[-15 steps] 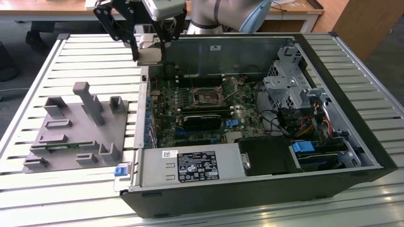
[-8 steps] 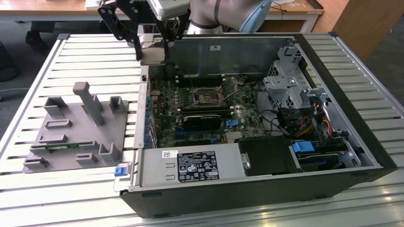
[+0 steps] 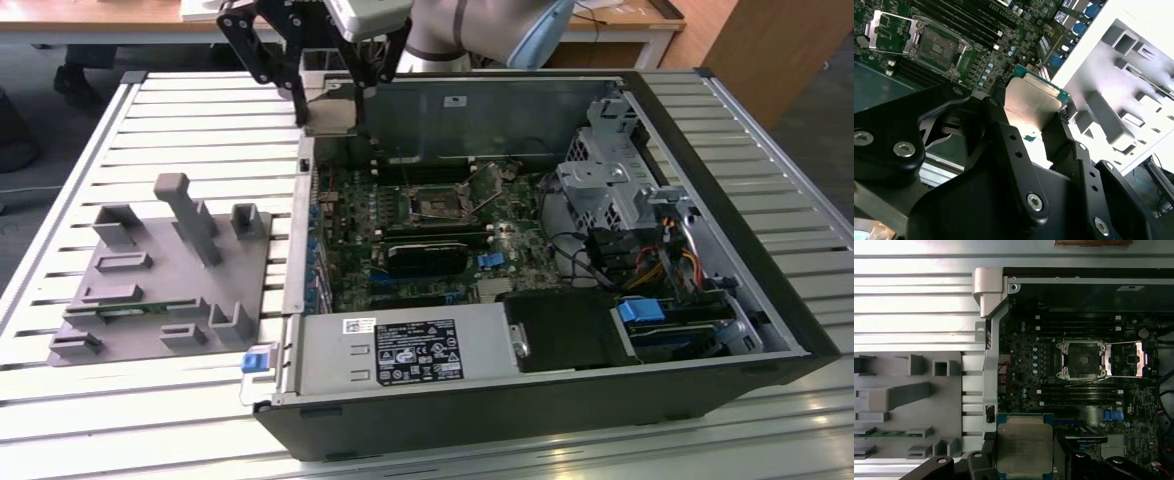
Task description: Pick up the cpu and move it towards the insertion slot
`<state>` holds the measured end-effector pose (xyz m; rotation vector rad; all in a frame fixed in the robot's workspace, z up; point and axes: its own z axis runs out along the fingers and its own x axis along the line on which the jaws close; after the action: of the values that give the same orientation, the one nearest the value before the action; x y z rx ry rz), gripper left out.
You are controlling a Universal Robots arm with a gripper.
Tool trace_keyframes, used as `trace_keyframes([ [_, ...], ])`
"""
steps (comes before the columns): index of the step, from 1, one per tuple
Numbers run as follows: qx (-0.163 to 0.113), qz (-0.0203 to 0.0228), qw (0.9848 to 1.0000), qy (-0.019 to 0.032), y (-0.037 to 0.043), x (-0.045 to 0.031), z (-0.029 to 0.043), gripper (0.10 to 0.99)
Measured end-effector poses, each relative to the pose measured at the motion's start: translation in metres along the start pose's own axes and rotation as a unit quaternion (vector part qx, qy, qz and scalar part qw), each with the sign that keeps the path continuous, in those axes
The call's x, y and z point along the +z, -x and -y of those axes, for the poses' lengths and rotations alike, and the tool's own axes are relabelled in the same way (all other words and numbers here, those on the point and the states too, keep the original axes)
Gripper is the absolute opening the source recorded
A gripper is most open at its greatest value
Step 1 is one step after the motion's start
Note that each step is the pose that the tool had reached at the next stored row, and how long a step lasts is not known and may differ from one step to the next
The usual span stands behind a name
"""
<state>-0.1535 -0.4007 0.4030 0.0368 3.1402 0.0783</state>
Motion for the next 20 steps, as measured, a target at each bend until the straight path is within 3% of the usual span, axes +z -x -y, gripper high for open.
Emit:
trace_keyframes([
  [20, 0.000, 0.0000, 1.0000, 0.0000, 0.0189, 0.0002, -0.0045, 0.537],
])
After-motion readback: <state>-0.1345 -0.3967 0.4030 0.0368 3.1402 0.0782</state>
